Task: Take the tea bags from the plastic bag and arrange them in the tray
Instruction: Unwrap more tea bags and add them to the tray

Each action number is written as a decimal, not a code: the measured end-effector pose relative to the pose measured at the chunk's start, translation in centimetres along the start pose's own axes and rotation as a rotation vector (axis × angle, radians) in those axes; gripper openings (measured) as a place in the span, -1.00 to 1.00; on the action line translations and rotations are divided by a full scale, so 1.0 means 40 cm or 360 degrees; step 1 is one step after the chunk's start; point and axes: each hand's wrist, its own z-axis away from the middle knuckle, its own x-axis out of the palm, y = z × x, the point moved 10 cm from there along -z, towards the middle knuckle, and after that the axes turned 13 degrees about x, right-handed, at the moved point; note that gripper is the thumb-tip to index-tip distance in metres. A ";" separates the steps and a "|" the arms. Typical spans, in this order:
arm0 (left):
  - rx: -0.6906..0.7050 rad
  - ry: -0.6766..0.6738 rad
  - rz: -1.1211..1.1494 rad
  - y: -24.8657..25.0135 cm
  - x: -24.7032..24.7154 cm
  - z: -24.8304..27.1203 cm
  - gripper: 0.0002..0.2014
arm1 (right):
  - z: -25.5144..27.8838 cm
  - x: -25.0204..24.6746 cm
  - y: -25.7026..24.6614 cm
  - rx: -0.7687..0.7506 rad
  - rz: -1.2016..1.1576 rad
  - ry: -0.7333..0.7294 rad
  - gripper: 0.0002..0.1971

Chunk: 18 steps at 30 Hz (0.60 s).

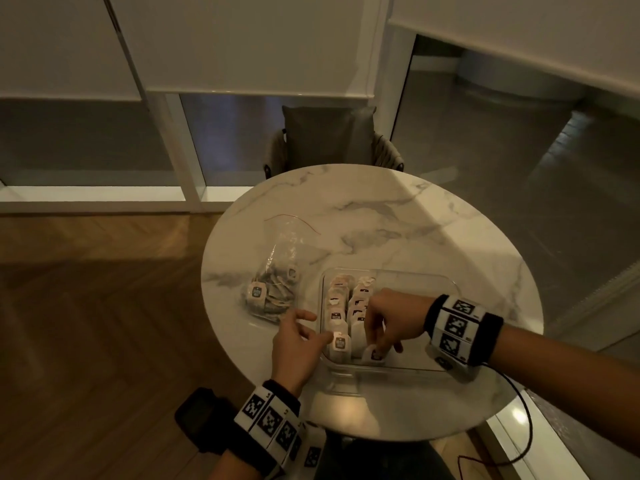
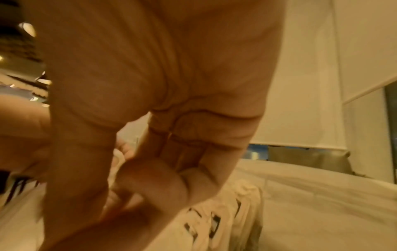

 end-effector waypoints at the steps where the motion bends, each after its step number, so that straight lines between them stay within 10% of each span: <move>1: -0.0030 -0.0018 0.0016 -0.012 0.004 0.002 -0.70 | -0.013 0.008 -0.005 0.0008 0.0043 -0.0038 -0.87; 7: -0.0093 -0.0025 0.0081 -0.053 -0.011 0.006 -0.93 | -0.074 -0.006 -0.018 0.0061 0.0153 0.0010 -0.87; 11: -0.0082 0.0354 0.0087 -0.056 -0.146 -0.063 -0.93 | -0.077 -0.061 -0.022 0.0026 0.0051 0.0135 -0.84; 14: -0.0144 0.0535 -0.0181 -0.054 -0.249 -0.152 -0.53 | -0.062 -0.110 -0.035 -0.0040 -0.0042 0.0258 -0.81; 18: -0.0272 0.0045 -0.0779 -0.060 -0.183 -0.222 0.18 | -0.051 -0.153 -0.072 -0.0128 -0.0071 0.0384 -0.79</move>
